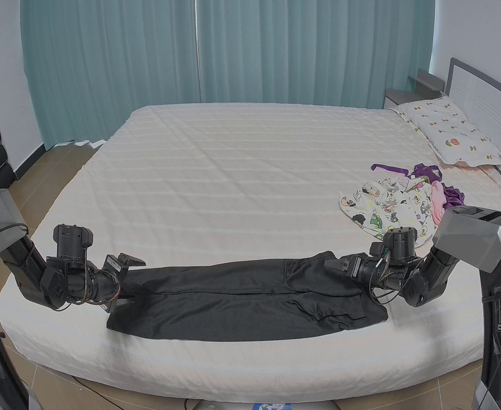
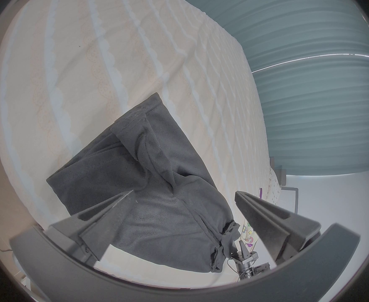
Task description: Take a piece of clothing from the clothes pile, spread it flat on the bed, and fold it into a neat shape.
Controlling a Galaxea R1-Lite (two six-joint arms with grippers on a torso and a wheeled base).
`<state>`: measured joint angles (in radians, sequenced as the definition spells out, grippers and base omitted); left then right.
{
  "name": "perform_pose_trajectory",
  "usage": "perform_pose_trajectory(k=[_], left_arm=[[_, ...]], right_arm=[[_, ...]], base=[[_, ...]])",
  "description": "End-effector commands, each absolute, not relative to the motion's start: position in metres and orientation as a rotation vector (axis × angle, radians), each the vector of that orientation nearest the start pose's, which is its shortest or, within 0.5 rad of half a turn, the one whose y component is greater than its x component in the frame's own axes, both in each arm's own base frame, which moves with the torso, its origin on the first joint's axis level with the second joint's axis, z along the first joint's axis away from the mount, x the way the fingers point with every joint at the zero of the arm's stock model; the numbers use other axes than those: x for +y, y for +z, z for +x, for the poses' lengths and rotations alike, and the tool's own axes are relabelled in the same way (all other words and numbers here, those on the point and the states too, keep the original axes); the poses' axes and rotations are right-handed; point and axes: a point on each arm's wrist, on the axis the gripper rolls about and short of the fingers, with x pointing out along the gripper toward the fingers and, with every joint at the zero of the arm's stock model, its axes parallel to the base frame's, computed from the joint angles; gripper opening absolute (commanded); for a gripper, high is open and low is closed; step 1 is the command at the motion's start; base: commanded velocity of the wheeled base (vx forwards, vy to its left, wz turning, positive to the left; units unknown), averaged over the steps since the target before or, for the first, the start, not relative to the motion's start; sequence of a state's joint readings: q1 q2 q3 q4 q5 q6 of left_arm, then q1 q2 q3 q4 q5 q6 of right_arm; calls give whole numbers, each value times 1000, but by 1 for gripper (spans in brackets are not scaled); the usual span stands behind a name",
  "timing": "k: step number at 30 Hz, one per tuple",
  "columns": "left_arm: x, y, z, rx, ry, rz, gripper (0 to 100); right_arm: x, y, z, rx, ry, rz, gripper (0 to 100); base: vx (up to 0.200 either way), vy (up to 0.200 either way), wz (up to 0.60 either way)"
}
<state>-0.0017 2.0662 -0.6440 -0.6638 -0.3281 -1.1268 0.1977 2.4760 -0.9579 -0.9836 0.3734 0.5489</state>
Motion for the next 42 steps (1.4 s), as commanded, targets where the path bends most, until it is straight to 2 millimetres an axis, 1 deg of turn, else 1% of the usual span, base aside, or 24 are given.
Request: perform_pose_trajectory(k=[1,4,8,9,12,16,20,29,30,34,37,39,42], left_arm=[[-8,33,317,855,145,-1185,100],[-8,33,317,855,144,-1183,100],[-8,33,317,854,146,-1183,100],[-8,33,317,854,146,-1183,100],[-8,33,317,854,146,-1183,100],[-8,33,317,855,144,-1183,100],[-7,33,317,854,145,-1184,100],[-7,33,317,850,146,-1185,100],[-7,33,317,850,146,-1186,100],[-7,36,319,838,141,-1186,100],[-3,52,318,773,138,-1174,100],[-1,68,317,699,147,-1156,100],[1,82,323,628,157,-1123,100]], right_arm=[[88,-41,398,688,392,569,0],[86,-37,397,675,390,571,0],[82,-27,393,661,388,574,0],[80,-20,389,656,387,576,0],[76,-19,388,652,379,578,0],[69,-14,380,646,366,578,0],[64,-13,379,644,354,579,0],[64,-18,375,679,348,574,0],[64,-18,375,682,347,574,100],[67,-16,375,678,357,573,100],[68,-9,374,653,364,576,100],[66,-3,372,640,363,579,100],[64,2,369,633,360,581,100]], base=[[0,0,0],[0,0,0],[0,0,0],[0,0,0],[0,0,0],[0,0,0],[0,0,0],[0,0,0],[0,0,0],[0,0,0],[0,0,0],[0,0,0],[0,0,0]])
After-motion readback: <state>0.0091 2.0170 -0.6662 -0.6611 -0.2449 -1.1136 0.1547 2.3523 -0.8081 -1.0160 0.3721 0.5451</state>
